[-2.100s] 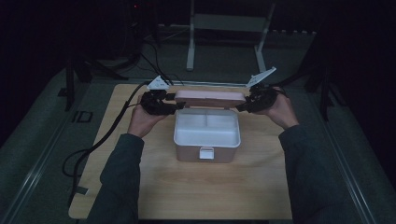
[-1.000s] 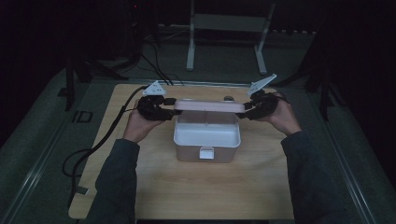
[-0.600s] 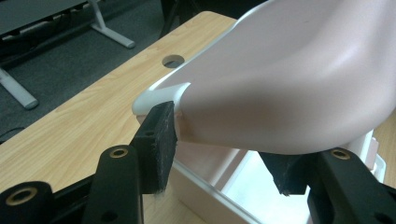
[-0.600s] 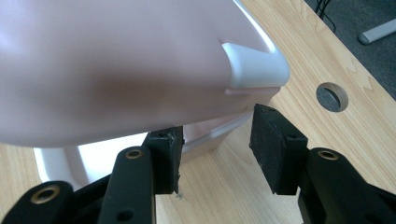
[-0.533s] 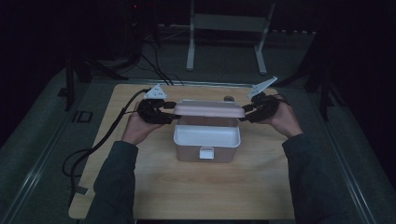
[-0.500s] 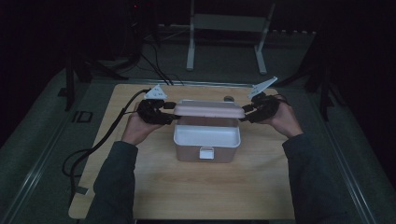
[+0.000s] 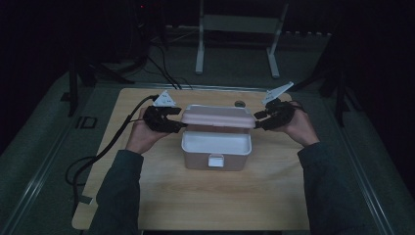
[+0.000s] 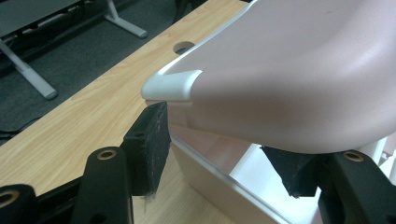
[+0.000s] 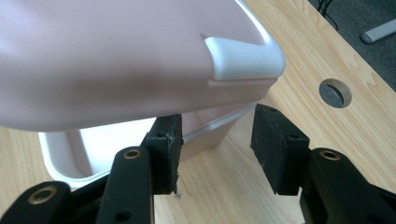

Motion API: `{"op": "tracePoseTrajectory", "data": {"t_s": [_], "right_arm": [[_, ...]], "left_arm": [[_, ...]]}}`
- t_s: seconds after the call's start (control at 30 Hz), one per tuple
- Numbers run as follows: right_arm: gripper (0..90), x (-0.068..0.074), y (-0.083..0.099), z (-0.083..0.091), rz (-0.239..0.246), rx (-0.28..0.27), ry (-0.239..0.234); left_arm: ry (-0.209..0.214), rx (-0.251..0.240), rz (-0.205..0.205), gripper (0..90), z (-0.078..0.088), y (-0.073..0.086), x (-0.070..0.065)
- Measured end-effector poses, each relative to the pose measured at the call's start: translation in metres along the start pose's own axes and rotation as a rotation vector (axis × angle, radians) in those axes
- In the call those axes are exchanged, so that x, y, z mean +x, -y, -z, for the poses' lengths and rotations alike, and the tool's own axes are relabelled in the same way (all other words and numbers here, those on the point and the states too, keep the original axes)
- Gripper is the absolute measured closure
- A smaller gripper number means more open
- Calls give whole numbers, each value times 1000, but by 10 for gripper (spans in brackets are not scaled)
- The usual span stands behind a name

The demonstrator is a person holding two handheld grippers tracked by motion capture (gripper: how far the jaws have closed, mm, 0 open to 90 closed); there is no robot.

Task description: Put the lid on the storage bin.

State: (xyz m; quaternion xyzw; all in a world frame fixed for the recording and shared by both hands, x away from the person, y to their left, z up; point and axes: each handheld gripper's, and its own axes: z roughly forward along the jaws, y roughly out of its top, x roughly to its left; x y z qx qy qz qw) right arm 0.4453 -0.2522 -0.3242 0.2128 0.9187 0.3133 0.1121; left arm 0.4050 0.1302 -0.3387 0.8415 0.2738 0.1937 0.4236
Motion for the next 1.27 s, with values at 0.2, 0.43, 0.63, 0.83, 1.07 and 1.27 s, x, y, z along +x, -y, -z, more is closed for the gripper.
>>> {"op": "tracePoseTrajectory", "data": {"t_s": [0.2, 0.43, 0.63, 0.83, 1.07, 1.27], "right_arm": [[527, 1, -1, 1, 0, -5, 3], [528, 1, 0, 1, -5, -4, 11], [527, -1, 3, 2, -15, -7, 11], [518, -6, 9, 5, -31, 13, 29], [504, -14, 22, 16, -94, -15, 49], [484, -10, 29, 18, -87, -3, 43]], "left_arm": [[19, 19, 8, 461, 1, 0, 2], [6, 76, -6, 411, 7, 2, -1], [32, 51, 8, 389, 36, 8, 4], [7, 21, 37, 380, 51, 13, 9], [-2, 4, 57, 379, 49, 14, 10], [-8, -13, 58, 375, 48, 14, 7]]}}
